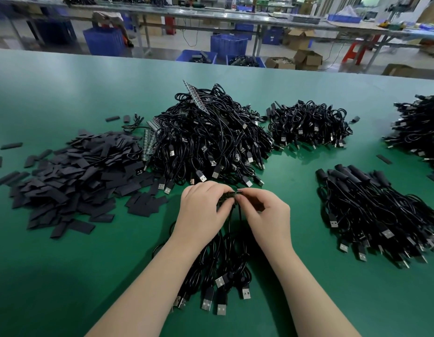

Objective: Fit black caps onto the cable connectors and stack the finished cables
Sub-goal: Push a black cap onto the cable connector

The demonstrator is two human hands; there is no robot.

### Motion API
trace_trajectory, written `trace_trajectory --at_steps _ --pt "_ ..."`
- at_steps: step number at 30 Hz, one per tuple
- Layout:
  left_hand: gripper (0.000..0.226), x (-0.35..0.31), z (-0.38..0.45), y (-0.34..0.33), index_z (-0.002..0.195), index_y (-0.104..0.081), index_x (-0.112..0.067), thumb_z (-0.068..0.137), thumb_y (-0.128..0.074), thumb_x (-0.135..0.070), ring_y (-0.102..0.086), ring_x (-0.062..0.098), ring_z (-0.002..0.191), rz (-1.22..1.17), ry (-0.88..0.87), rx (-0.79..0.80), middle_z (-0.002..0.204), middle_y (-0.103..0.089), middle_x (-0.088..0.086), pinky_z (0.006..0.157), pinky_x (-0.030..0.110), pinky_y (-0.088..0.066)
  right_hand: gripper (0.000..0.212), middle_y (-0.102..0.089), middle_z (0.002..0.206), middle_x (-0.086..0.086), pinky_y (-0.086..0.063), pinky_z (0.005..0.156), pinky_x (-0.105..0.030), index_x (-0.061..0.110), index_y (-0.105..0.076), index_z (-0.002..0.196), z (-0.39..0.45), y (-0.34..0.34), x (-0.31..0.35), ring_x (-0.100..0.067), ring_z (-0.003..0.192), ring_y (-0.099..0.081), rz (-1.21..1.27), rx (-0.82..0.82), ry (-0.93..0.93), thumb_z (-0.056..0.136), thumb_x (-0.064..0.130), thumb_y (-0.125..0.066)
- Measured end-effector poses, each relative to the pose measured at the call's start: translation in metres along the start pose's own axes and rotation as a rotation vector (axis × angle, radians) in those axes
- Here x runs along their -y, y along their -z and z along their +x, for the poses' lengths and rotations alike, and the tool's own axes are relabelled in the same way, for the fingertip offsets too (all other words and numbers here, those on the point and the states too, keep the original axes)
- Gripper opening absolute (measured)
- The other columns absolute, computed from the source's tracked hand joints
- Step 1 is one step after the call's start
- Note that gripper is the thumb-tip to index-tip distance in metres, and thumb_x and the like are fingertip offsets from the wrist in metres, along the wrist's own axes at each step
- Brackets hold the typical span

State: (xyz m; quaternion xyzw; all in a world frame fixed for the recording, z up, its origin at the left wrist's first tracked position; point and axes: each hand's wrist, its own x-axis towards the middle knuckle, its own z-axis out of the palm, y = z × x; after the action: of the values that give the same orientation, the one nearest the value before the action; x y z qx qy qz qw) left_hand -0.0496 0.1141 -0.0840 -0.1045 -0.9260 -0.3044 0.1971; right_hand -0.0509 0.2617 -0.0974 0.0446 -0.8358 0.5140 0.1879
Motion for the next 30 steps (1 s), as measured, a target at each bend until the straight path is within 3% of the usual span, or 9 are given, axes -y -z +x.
trace_trajectory --at_steps 7,15,22,26,30 --pt "0.010 -0.001 0.000 0.000 0.098 -0.071 -0.026 0.089 -0.067 -0.025 -0.060 0.010 0.097 -0.005 0.034 -0.016 0.096 -0.068 -0.014 0.088 0.025 -0.028 0.019 -0.069 0.080 0.025 -0.045 0.074 -0.005 0.038 -0.070 0.084 0.000 -0.001 0.000 0.004 0.083 -0.064 -0.009 0.026 0.003 0.085 0.021 -0.077" --pt "0.009 -0.003 0.000 0.001 0.097 -0.072 -0.023 0.089 -0.067 -0.022 -0.060 0.012 0.096 0.016 0.037 -0.031 0.095 -0.068 -0.012 0.085 0.023 -0.025 0.007 -0.067 0.079 0.016 -0.047 0.074 -0.011 0.019 -0.074 0.084 0.000 -0.004 0.001 -0.004 0.078 -0.063 -0.075 -0.050 0.176 0.084 0.013 -0.078" --pt "0.009 -0.004 0.001 0.000 0.096 -0.072 -0.022 0.090 -0.065 -0.020 -0.060 0.013 0.096 0.016 0.048 -0.032 0.095 -0.068 -0.011 0.086 0.025 -0.027 0.007 -0.064 0.076 0.007 -0.041 0.073 -0.004 0.009 -0.071 0.080 -0.003 -0.009 0.001 -0.005 0.076 -0.056 -0.115 -0.120 0.278 0.083 0.005 -0.075" --pt "0.006 -0.003 0.003 -0.001 0.093 -0.072 -0.025 0.091 -0.065 -0.025 -0.058 0.008 0.093 -0.007 0.059 -0.070 0.092 -0.067 -0.015 0.088 0.026 -0.030 0.011 -0.066 0.077 0.012 -0.042 0.071 -0.008 0.018 -0.069 0.080 -0.002 -0.004 0.004 -0.004 0.074 -0.060 -0.052 -0.181 0.129 0.089 0.012 -0.072" --pt "0.011 0.002 0.002 -0.001 0.101 -0.071 -0.028 0.093 -0.064 -0.030 -0.057 0.007 0.098 -0.007 0.045 -0.061 0.099 -0.067 -0.016 0.094 0.026 -0.028 0.013 -0.063 0.080 0.008 -0.051 0.061 -0.023 0.027 -0.057 0.086 0.004 0.023 0.012 -0.006 0.066 -0.063 0.187 -0.442 -0.053 0.097 0.022 -0.061"
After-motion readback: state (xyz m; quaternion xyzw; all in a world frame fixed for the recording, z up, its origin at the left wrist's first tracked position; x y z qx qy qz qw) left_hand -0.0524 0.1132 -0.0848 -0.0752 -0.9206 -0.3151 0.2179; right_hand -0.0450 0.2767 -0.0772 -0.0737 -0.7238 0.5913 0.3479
